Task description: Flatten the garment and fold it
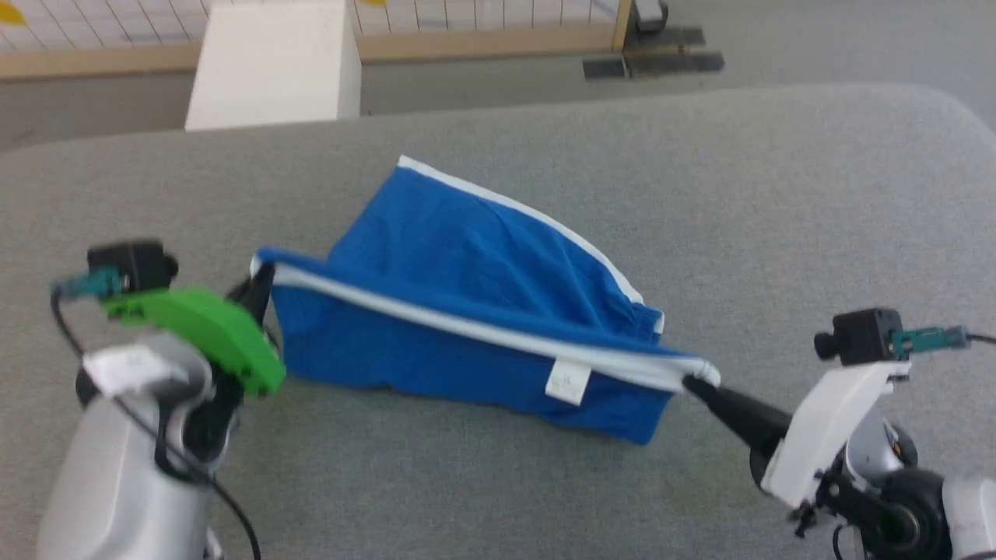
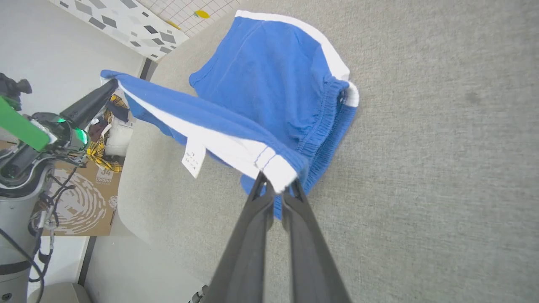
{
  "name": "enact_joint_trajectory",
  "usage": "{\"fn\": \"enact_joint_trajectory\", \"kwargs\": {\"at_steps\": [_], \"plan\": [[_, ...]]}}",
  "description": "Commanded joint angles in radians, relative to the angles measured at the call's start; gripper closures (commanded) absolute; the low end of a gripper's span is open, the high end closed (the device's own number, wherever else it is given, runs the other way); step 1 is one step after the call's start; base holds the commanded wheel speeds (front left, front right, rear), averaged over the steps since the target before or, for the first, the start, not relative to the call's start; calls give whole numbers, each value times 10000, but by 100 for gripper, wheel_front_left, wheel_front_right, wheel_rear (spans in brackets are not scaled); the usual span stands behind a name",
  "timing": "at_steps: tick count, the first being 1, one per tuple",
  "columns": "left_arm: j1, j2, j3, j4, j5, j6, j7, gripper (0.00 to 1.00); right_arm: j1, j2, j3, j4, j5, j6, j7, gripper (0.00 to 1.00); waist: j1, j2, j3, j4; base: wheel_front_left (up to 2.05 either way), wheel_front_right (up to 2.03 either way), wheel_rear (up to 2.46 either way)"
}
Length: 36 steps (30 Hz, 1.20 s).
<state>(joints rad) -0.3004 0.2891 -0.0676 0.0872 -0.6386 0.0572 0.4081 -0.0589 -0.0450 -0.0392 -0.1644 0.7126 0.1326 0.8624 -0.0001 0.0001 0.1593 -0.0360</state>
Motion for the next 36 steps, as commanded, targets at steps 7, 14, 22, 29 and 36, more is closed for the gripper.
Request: {"fn": "enact_joint_trajectory", "kwargs": {"at_steps": [7,14,22,29,36], "plan": [[-2909,391,-569,2047,607,-604,72,100,-1314,-54,17,935,133,-19,-1061,100,1,-1,1908,-733,0,0,0],[-4442,448,-815,3599,873,-744,12,100,-2092,-54,629,1707,582,-19,-2100,100,1,-1,2540,-1075,0,0,0],[-5658,603,-1020,4561,1126,-891,-124,100,-2524,-53,1404,2262,965,-19,-2893,100,1,-1,2959,-1411,0,0,0],[-6245,738,-1247,5099,1329,-863,77,100,-2788,-53,2098,2572,1190,-19,-3253,100,1,-1,3185,-1812,0,0,0],[-6417,876,-1377,5401,1420,-754,309,100,-2985,-53,2644,2781,1433,-19,-3597,100,1,-1,3360,-2013,0,0,0]]}}
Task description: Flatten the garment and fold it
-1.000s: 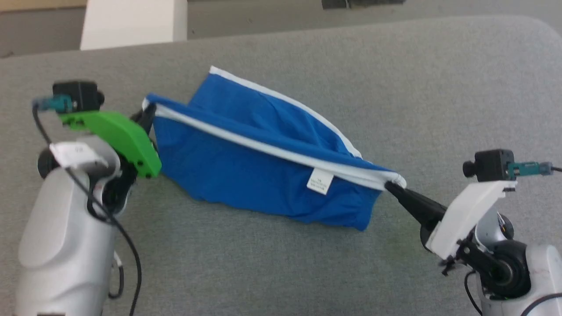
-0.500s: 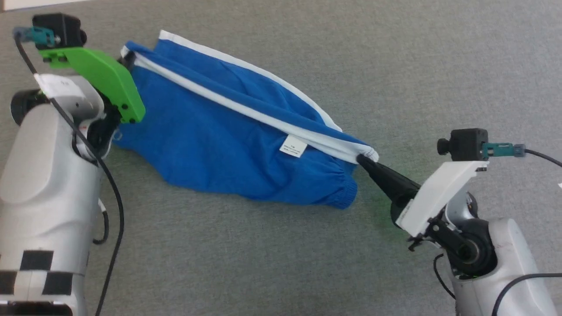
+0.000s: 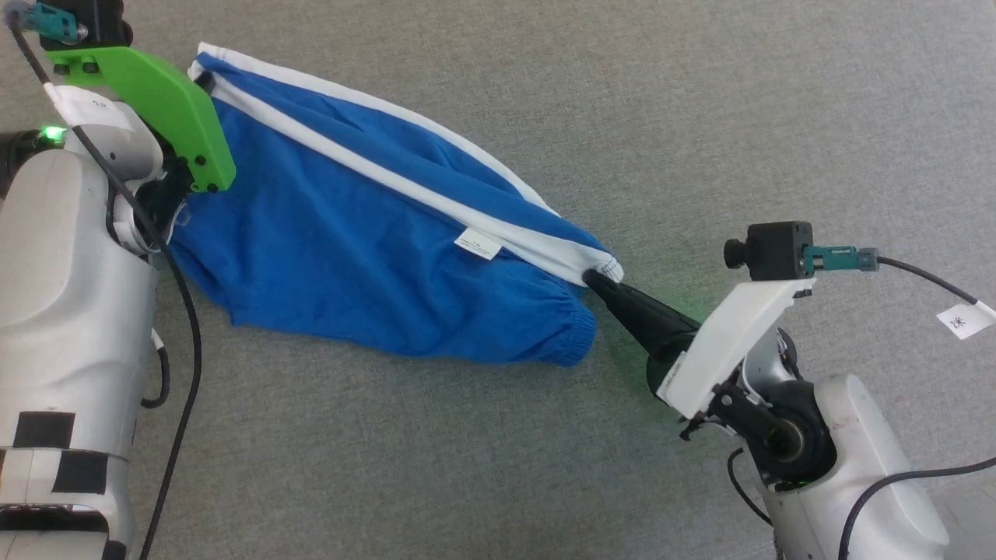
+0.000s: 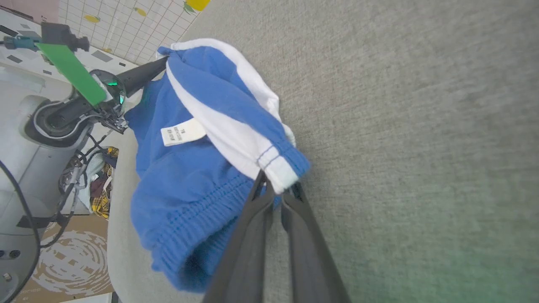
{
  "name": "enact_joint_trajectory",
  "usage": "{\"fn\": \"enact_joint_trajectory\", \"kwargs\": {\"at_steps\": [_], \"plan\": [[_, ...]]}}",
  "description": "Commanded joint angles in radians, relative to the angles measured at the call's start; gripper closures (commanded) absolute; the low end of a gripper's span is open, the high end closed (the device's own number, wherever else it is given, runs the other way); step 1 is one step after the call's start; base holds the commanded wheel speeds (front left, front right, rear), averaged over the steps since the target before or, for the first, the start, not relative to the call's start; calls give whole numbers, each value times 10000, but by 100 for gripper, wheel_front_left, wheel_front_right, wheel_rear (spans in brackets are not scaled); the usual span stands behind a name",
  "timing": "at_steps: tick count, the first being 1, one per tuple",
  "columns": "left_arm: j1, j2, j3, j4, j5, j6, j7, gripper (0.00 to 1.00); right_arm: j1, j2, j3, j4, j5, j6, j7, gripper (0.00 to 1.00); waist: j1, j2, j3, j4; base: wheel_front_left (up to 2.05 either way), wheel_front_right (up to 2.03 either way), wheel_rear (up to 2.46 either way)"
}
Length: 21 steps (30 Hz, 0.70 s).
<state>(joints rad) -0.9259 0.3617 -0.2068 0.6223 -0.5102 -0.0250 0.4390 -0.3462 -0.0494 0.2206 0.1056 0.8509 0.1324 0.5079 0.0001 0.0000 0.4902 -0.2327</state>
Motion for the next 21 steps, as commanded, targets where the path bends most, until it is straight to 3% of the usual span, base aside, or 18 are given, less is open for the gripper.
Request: {"fn": "enact_joint_trajectory", "kwargs": {"at_steps": [1,2,3,4,5,13,17,21], "plan": [[-164,161,11,67,133,71,1,100,-125,-9,94,113,70,-17,-77,100,-1,0,57,-54,0,0,0],[-147,168,8,110,105,65,38,100,-133,-9,119,144,113,-17,-145,100,-1,0,59,-57,0,0,0],[-139,159,38,130,62,82,34,96,-141,-9,137,151,151,-17,-229,93,-1,0,56,-51,0,0,0],[-134,160,66,138,35,101,-13,8,-148,-9,193,154,209,-17,-287,0,-1,0,51,-39,0,0,0],[-134,166,93,141,12,113,-63,0,-147,-9,226,135,267,-17,-365,0,-1,0,43,-29,0,0,0],[-285,29,606,-27,-556,-70,-922,0,299,-9,-33,-227,293,-17,-1530,0,-1,0,-383,249,0,0,0],[71,373,627,-603,-328,-450,-2233,0,960,-9,-641,-598,-626,-17,-2129,0,-1,0,-850,420,0,0,0],[1177,976,402,-1506,436,-716,-4431,0,1815,-9,-1240,-1121,-2081,-17,-2236,0,-1,0,-1447,582,0,0,0]]}}
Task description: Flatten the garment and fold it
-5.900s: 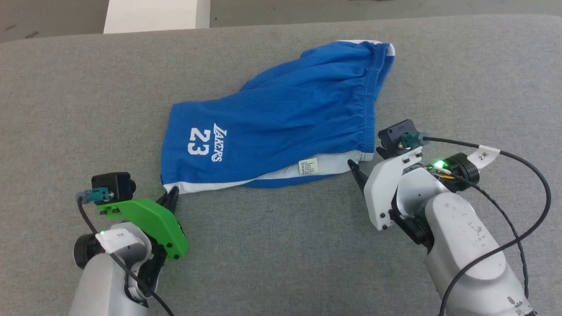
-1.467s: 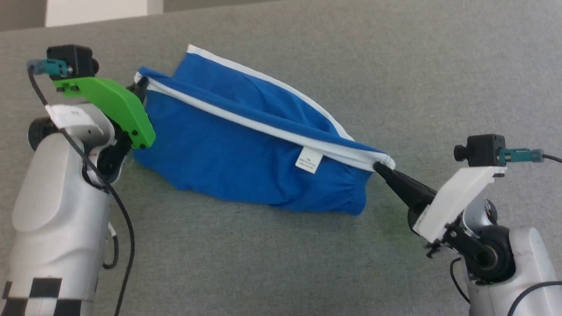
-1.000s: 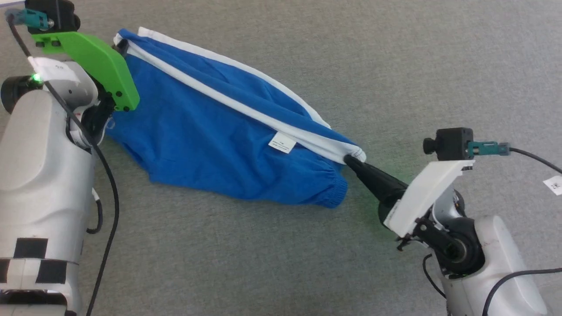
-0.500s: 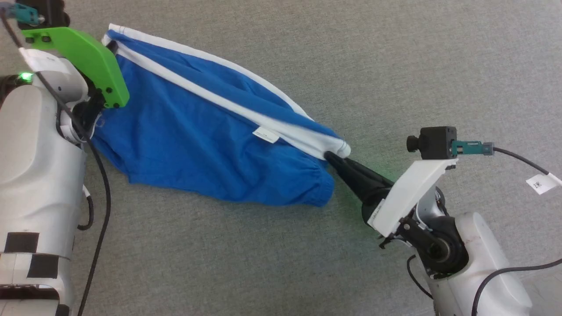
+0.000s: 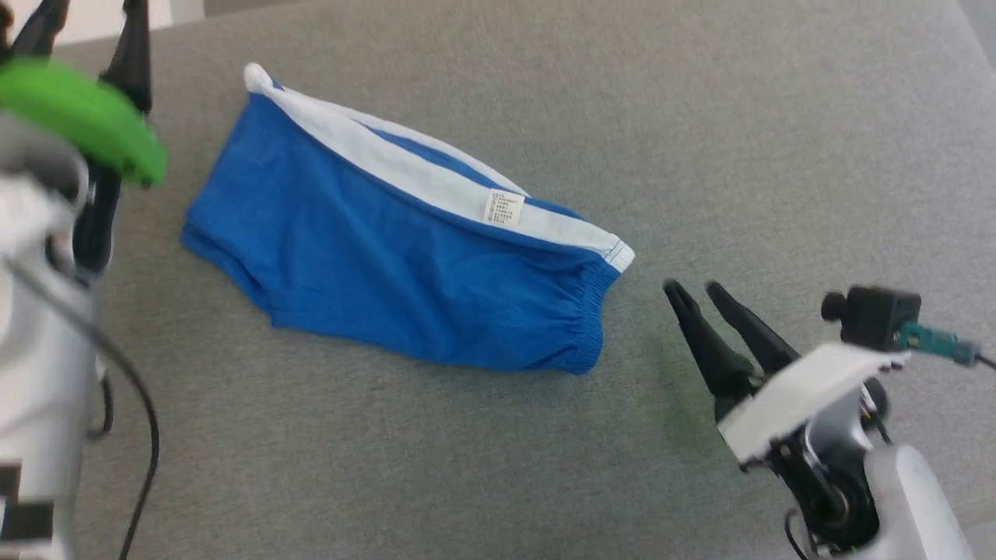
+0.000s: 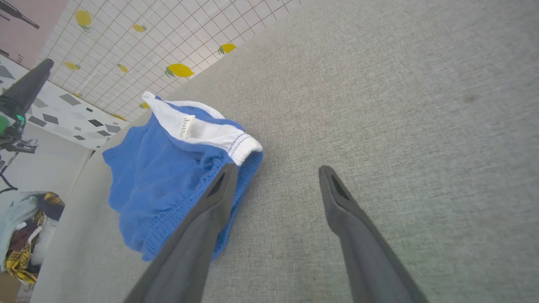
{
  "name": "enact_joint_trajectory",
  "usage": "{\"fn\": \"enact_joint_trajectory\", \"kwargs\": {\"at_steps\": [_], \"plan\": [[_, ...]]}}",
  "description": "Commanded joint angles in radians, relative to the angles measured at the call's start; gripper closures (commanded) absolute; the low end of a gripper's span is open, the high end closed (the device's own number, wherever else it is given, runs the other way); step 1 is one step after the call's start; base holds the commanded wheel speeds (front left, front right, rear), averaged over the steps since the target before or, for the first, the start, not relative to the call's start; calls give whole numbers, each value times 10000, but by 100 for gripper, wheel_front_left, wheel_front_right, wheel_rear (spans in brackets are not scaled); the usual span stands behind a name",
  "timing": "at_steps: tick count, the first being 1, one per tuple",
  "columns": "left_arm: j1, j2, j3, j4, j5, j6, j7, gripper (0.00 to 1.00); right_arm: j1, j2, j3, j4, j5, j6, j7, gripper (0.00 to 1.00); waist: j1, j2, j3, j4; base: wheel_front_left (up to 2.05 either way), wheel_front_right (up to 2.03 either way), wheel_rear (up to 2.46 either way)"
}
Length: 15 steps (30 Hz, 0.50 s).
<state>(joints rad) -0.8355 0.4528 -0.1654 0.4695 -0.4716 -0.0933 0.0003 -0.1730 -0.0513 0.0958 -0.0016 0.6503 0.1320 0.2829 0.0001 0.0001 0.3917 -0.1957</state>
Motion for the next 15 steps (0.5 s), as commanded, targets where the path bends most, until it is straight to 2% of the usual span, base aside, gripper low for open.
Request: {"fn": "enact_joint_trajectory", "kwargs": {"at_steps": [1,3,5,9,15], "plan": [[681,175,-10,-203,225,-40,-689,0,333,10,-92,-228,-499,-13,121,0,-1,-1,-651,276,0,0,0],[1481,319,33,-611,515,50,-1765,0,742,11,-154,-580,-1017,-13,407,0,-1,-1,-942,398,0,0,0],[2299,379,132,-1105,770,240,-2356,0,1026,11,-91,-923,-1480,-13,769,0,-1,-1,-1183,517,0,0,0],[3998,133,804,-2464,990,829,-2606,0,1071,11,279,-1379,-2115,-13,1431,0,-1,-1,-1505,747,0,0,0],[6307,-713,1982,-4276,1108,1222,-2617,0,9,11,724,-935,-3103,-13,2298,0,-1,-1,-1686,1088,0,0,0]]}}
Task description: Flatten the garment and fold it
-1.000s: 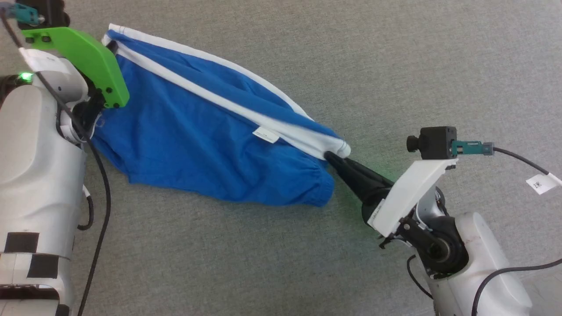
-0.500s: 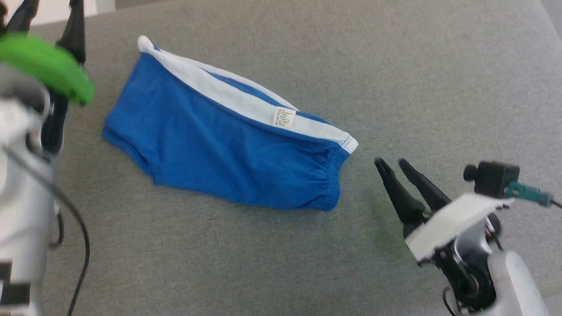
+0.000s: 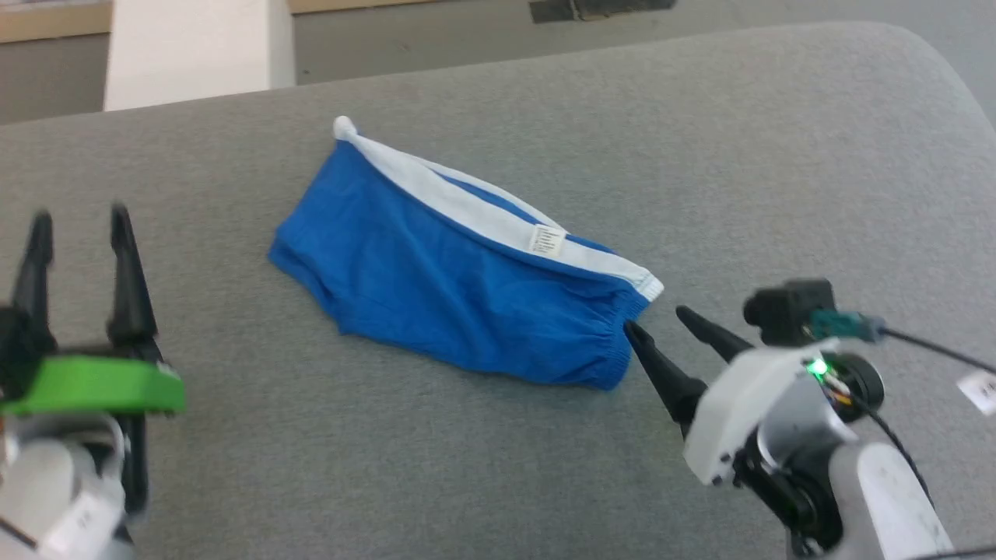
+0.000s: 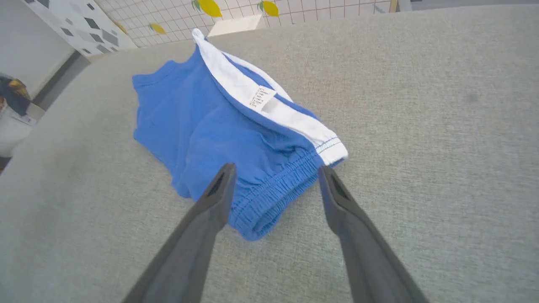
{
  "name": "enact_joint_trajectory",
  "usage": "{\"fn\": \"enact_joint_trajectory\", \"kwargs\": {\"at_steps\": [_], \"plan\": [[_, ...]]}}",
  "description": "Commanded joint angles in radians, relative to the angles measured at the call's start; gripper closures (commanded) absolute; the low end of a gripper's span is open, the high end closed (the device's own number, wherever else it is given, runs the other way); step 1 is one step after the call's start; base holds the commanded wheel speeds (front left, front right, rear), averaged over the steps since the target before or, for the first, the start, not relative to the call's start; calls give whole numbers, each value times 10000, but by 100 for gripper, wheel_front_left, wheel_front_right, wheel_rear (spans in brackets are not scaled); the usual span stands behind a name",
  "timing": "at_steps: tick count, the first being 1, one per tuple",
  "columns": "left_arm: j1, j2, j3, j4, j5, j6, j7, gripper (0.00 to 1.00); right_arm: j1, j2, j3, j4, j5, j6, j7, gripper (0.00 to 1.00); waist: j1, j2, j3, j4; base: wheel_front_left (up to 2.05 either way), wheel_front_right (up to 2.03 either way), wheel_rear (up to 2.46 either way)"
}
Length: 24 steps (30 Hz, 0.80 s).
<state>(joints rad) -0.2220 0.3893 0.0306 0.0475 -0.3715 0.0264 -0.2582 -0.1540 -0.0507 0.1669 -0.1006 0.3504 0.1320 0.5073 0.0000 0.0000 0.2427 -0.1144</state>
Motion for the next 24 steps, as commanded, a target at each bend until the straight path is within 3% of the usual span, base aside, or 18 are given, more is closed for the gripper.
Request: {"fn": "enact_joint_trajectory", "kwargs": {"at_steps": [1,6,21,22,23,24], "plan": [[412,-179,88,-202,145,17,-33,0,-353,5,20,225,-243,-13,190,0,0,0,-208,344,0,0,0],[1214,-864,249,-550,265,-212,-34,0,-1236,5,-264,1870,-1440,-13,1183,0,0,0,-157,987,0,0,0],[1269,-1345,297,-54,715,-752,-35,0,-1761,5,-190,5091,-1317,-13,876,0,0,0,-76,1401,0,0,0],[1264,-1354,291,-27,732,-775,-35,0,-1836,5,-168,5234,-1339,-13,869,51,0,0,-60,1406,0,0,0],[1253,-1363,288,14,742,-803,-35,0,-1923,5,-144,5380,-1352,-13,831,91,0,0,-51,1408,0,0,0],[1255,-1371,273,73,729,-835,-35,0,-1983,5,-96,5487,-1353,-13,815,100,0,0,-50,1405,0,0,0]]}}
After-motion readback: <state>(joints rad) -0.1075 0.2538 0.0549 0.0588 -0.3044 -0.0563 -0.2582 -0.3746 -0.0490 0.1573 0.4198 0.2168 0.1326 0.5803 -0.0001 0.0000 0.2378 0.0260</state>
